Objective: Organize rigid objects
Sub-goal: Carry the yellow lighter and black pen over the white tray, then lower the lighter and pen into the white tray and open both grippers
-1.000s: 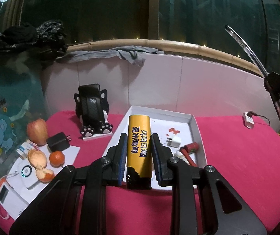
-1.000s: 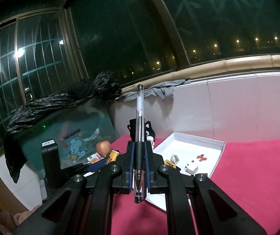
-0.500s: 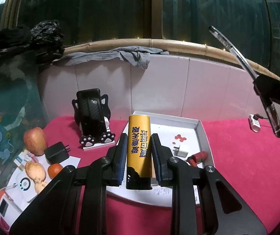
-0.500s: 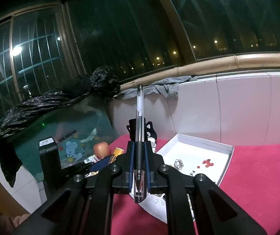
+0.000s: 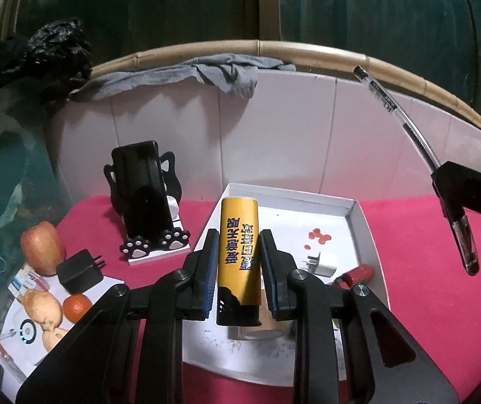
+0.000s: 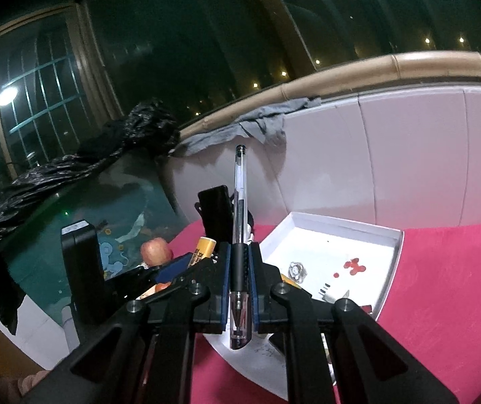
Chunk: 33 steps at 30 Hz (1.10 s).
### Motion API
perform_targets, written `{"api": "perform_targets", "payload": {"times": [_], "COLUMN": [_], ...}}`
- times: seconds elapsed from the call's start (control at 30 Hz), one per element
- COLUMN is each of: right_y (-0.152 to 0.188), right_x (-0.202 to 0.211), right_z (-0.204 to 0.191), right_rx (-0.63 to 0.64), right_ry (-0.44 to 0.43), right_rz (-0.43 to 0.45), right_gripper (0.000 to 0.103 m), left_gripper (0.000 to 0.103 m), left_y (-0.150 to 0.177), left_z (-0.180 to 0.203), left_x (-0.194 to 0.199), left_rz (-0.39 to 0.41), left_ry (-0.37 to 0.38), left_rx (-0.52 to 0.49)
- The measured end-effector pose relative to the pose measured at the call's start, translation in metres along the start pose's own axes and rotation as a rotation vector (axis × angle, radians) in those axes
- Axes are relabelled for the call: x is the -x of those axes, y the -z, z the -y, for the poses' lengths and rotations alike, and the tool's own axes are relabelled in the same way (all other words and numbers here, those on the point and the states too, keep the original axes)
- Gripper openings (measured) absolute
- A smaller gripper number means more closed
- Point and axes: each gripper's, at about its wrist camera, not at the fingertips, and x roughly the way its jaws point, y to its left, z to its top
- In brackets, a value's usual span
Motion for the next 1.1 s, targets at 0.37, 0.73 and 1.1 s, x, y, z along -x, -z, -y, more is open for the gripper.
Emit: {"api": "perform_targets", "payload": {"times": [0.37,0.73,1.1], "right_y": [0.006,0.011,0.014], "right_x": [-0.027,-0.037,-0.044], "right_z": [0.026,0.037,0.04], "right_rx": [-0.068,-0.104,-0.119], "right_ry": [0.025,0.031,0.039], "right_rz": [-0.043,-0.058,-0.07], "right_gripper": [0.007,0.008,0.008], "left_gripper": [0.023,0.023,0.023], "left_y": [-0.001,0.0,-0.005], "left_z": [0.009,0.016,0.02], "left_x": [-0.043,-0.065,-0.075], "left_rz": [-0.06,-0.092,-0.105], "left_ry": [-0.005,-0.007,-0.014], "left_rx": [-0.011,-0.019,-0.023]}}
